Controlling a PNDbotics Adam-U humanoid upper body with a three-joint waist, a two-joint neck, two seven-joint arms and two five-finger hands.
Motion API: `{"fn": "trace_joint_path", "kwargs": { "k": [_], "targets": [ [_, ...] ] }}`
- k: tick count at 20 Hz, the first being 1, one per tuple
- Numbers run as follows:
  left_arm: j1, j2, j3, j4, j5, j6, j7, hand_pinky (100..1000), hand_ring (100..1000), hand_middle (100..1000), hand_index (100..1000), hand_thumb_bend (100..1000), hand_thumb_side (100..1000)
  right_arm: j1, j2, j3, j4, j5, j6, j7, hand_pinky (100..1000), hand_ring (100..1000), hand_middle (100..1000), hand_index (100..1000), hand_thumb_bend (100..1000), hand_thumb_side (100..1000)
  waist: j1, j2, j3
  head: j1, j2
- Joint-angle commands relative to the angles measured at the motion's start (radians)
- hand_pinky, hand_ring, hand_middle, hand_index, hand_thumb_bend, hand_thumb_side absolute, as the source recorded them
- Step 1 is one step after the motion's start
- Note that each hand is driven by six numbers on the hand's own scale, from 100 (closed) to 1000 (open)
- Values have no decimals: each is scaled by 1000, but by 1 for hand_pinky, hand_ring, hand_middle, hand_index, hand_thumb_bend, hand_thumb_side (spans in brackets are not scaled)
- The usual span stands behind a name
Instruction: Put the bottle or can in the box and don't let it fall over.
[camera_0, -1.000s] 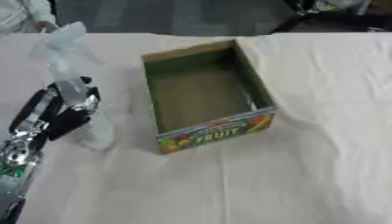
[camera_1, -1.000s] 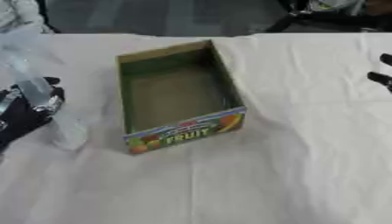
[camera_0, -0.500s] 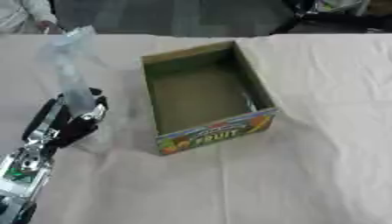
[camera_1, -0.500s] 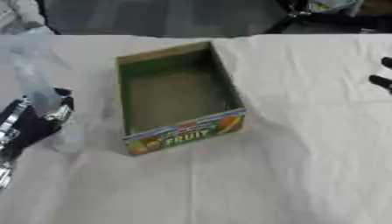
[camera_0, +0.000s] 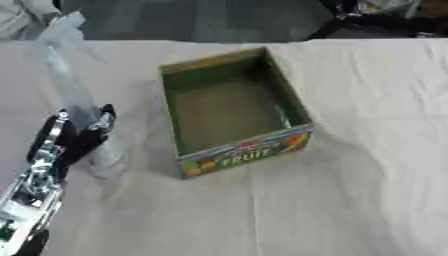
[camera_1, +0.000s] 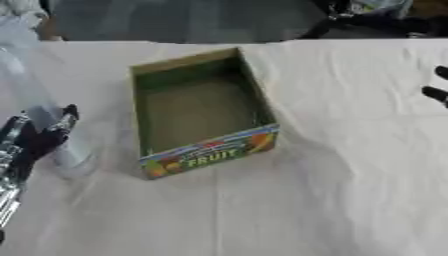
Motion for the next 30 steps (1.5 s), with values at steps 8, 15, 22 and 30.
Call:
{"fn": "trace_joint_path", "kwargs": {
  "k": [8,15,22,30],
  "targets": [
    [-40,55,8,-121,-18,6,29,1000,135,100,133,100,495,-1,-21,-15,-22,-7,-6,-9,783,898,914,926,100,1000,7,-26,3,-8,16],
    [-119,88,0,-204,-6,34,-17,1000,137,100,133,100,612,6,-32,-15,-22,-15,-11,-10,783,897,913,925,100,1000,16,-46,7,-19,33],
    [-259,63,-26,-194,-11,58,-45,1000,138,100,131,100,672,-1,-38,-8,-22,-25,-13,-2,783,897,913,925,100,1000,23,-62,-5,-57,8],
    [-430,-26,-78,-65,-73,33,-52,1000,138,100,132,100,672,-20,-34,4,-22,-37,-8,10,783,897,912,925,100,1000,35,-68,-39,-33,-15]
  ]
}}
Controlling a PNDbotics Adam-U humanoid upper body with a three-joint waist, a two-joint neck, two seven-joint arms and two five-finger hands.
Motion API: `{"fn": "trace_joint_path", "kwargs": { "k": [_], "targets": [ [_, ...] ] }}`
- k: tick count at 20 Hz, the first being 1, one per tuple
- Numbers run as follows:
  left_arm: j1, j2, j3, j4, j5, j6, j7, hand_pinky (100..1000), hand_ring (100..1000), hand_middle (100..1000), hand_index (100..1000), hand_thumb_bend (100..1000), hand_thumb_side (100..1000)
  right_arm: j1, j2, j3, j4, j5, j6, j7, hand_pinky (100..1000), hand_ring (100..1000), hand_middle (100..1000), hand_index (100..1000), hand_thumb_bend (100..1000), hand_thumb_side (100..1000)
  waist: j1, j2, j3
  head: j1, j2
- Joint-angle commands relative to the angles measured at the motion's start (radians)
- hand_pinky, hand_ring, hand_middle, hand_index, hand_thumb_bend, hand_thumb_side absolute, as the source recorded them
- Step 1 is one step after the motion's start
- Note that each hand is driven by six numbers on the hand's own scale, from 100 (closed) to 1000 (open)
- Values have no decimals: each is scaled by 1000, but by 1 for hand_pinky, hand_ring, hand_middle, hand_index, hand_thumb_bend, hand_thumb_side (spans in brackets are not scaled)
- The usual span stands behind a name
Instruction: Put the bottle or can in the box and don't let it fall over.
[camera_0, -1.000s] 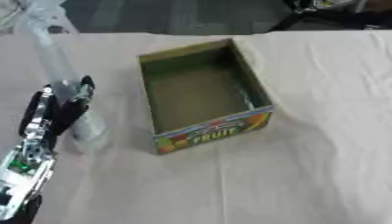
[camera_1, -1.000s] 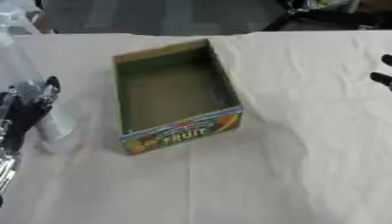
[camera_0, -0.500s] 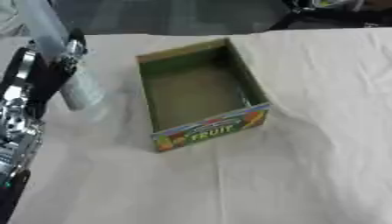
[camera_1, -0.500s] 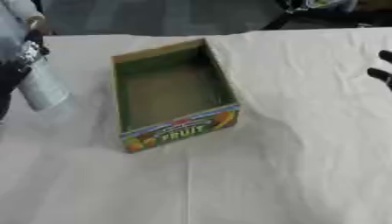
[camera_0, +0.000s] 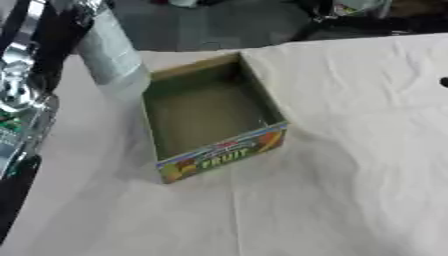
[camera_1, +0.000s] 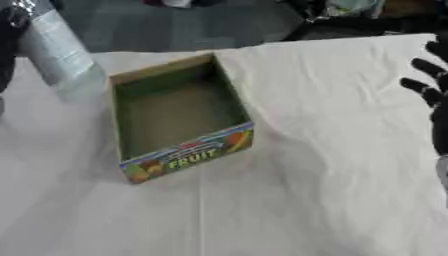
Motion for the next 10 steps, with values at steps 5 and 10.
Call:
{"fn": "trace_joint_path", "kwargs": {
  "k": [5,10],
  "targets": [
    [-113,-114,-25,231,-98,-85,100,1000,138,100,131,100,672,-45,-25,12,-22,-16,4,22,783,896,912,925,100,1000,6,-15,-42,40,-47],
    [-150,-169,-27,412,-203,-171,182,1000,136,100,129,100,672,-62,-23,18,-22,-17,2,32,783,896,912,925,100,1000,10,-5,-72,64,-63]
  ]
}}
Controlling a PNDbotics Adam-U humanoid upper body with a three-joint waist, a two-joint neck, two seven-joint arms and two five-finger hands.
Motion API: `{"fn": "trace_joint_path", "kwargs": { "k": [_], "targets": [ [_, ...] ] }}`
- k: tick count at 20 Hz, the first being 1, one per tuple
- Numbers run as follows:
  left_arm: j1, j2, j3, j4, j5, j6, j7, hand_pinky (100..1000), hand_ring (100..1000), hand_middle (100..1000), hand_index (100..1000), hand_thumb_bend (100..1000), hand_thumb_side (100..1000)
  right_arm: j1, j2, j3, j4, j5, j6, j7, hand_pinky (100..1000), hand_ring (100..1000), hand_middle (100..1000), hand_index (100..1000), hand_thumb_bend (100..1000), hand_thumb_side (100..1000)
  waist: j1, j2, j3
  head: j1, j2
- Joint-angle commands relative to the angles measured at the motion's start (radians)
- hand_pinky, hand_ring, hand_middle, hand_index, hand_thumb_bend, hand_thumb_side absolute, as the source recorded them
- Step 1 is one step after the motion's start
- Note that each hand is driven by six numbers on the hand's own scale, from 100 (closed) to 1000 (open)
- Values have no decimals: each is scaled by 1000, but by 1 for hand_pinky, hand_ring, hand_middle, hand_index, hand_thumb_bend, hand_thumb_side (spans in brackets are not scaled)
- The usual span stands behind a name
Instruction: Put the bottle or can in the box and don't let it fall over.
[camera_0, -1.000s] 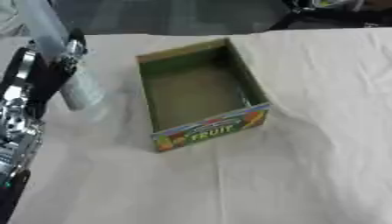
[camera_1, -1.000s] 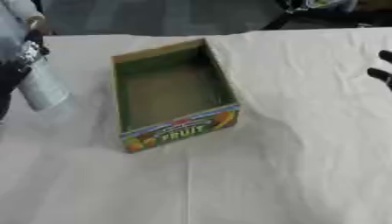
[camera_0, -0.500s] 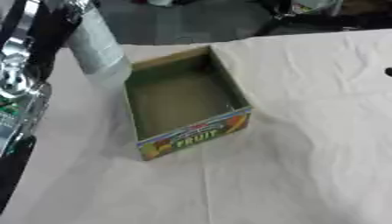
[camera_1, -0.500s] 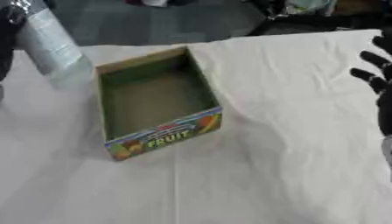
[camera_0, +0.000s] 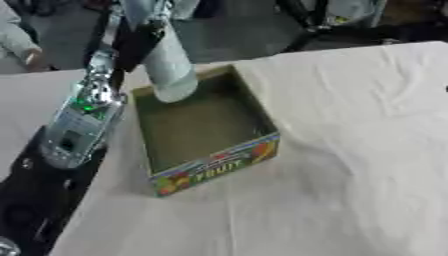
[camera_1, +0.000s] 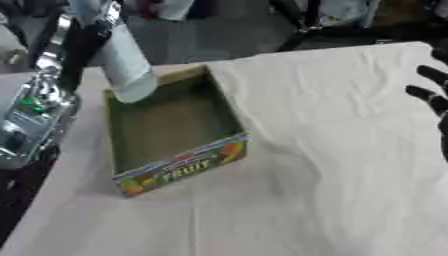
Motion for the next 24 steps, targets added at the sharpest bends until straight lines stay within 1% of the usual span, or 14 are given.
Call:
{"fn": "trace_joint_path", "kwargs": {
  "k": [1,3,7,10,12,13,14,15,16,17,18,19,20,24],
  "targets": [
    [-31,-12,4,66,-48,-46,35,1000,136,100,129,100,672,-15,-23,-2,-22,-6,-2,6,783,896,912,925,100,1000,-4,-15,-1,10,-17],
    [-31,-17,6,86,-57,-58,41,1000,138,100,130,100,641,-15,-22,-1,-22,-6,-1,6,784,895,911,925,100,1000,-1,-12,-5,9,-19],
    [-45,-40,12,170,-108,-33,70,1000,150,100,141,100,599,-18,-17,1,-22,-2,7,8,784,896,912,926,100,1000,10,0,-22,14,-34],
    [-53,-55,22,240,-150,-53,84,1000,166,100,154,100,583,-14,-16,-1,-22,2,9,7,784,896,912,926,100,1000,12,3,-23,13,-46],
    [-54,-59,24,272,-162,-66,79,1000,259,100,254,100,557,-12,-16,-2,-22,3,9,5,784,896,912,926,100,1000,13,3,-20,9,-41],
    [-52,-59,21,284,-163,-65,68,1000,406,248,451,100,464,-10,-16,-3,-22,3,9,4,784,896,912,926,100,1000,14,2,-18,6,-38],
    [-50,-58,13,294,-166,-59,56,1000,499,355,567,100,417,-8,-16,-3,-22,4,9,3,784,896,912,926,100,1000,14,2,-17,4,-34],
    [-48,-57,2,299,-173,-50,42,1000,698,547,755,100,382,-7,-16,-4,-22,4,9,3,784,896,912,926,100,1000,14,1,-17,2,-31],
    [-46,-55,-12,301,-184,-41,28,1000,770,621,821,100,393,-5,-17,-4,-22,4,9,2,784,896,912,926,100,1000,14,0,-16,0,-27],
    [-44,-53,-22,297,-194,-33,13,1000,836,707,875,100,450,-3,-17,-4,-22,4,9,2,784,895,912,926,100,1000,14,-1,-14,-1,-24],
    [-43,-49,-31,289,-207,-29,-2,1000,850,734,899,100,484,-1,-18,-5,-22,5,9,1,784,895,912,926,100,1000,13,-2,-13,-3,-22],
    [-43,-46,-39,280,-219,-27,-16,1000,892,792,951,100,622,0,-18,-5,-22,5,9,1,784,895,912,926,100,1000,13,-3,-13,-4,-20],
    [-43,-43,-54,272,-233,-29,-31,1000,914,820,975,100,674,1,-18,-4,-22,6,9,1,784,895,912,925,100,1000,13,-4,-12,-5,-17],
    [-42,-30,-72,257,-296,-12,-94,1000,933,847,1000,100,731,5,-19,-4,-22,7,8,1,784,895,912,925,100,1000,10,-10,-12,-6,-12]
  ]
}}
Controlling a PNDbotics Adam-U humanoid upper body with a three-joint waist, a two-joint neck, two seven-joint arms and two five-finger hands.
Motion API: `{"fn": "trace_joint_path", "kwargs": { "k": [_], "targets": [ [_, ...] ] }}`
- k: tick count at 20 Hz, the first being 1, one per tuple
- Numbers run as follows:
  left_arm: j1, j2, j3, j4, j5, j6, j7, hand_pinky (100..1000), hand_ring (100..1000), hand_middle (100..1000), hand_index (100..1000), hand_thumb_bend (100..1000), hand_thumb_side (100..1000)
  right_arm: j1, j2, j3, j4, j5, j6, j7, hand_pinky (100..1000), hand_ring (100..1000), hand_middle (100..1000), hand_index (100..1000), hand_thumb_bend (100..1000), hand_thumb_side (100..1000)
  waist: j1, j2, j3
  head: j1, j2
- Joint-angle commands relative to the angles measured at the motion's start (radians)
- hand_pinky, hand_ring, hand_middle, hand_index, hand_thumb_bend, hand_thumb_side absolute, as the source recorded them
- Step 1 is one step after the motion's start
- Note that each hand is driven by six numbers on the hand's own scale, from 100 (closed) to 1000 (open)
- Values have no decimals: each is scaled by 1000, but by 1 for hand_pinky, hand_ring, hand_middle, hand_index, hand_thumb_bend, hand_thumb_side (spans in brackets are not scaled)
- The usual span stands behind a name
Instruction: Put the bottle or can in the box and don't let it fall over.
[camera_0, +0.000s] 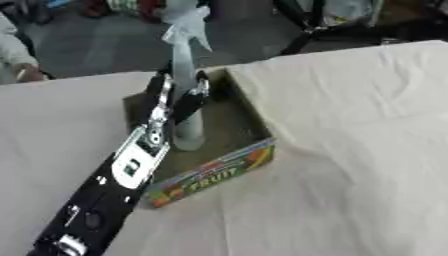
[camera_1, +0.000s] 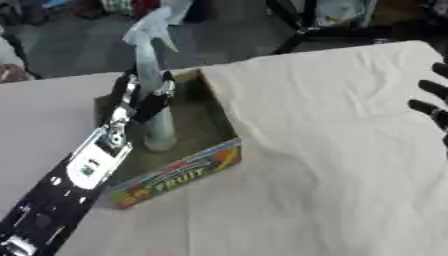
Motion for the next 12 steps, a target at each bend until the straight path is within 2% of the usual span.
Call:
{"fn": "trace_joint_path", "kwargs": {
  "k": [1,3,4,5,6,7,8,9,10,11,12],
  "targets": [
    [-6,22,-6,-24,-52,20,-50,1000,934,847,1000,100,727,-3,-22,-9,-22,5,-2,-3,784,895,912,925,100,1000,-11,-26,1,-4,0],
    [2,25,-2,-39,-77,39,-81,1000,935,846,1000,100,680,0,-21,-11,-22,3,-3,-5,783,894,912,925,100,1000,-13,-28,6,-4,-4],
    [7,28,0,-48,-85,51,-96,1000,937,846,1000,100,609,1,-22,-12,-22,2,-4,-6,784,894,911,925,100,1000,-14,-30,8,-7,-2],
    [11,32,1,-58,-92,65,-111,1000,937,844,999,100,589,3,-22,-12,-22,2,-4,-7,783,894,911,925,100,1000,-14,-31,11,-9,0],
    [16,37,5,-69,-97,79,-126,1000,937,842,996,100,436,4,-22,-13,-22,2,-4,-7,783,894,911,925,100,1000,-14,-32,13,-10,1],
    [22,41,11,-85,-100,94,-141,1000,938,841,994,100,356,6,-22,-14,-22,2,-4,-8,784,894,911,925,100,1000,-15,-33,15,-8,-1],
    [26,47,18,-104,-102,109,-156,1000,937,839,989,100,359,8,-21,-14,-22,2,-3,-9,784,894,912,925,100,1000,-16,-34,17,-6,-2],
    [29,53,24,-124,-105,121,-171,1000,933,834,972,100,536,10,-21,-15,-22,3,-3,-10,783,893,911,925,100,1000,-16,-34,18,-6,-2],
    [30,60,30,-146,-112,124,-184,1000,928,829,941,100,640,12,-22,-16,-22,4,-3,-12,783,893,911,925,100,1000,-18,-35,20,-7,-1],
    [33,67,36,-168,-123,122,-198,1000,920,830,926,100,719,14,-22,-17,-22,4,-3,-13,783,893,911,924,100,1000,-19,-35,21,-8,2],
    [39,75,41,-192,-133,117,-213,1000,918,839,939,100,760,15,-23,-18,-22,4,-4,-13,783,893,911,924,100,1000,-20,-35,22,-10,3]
  ]
}}
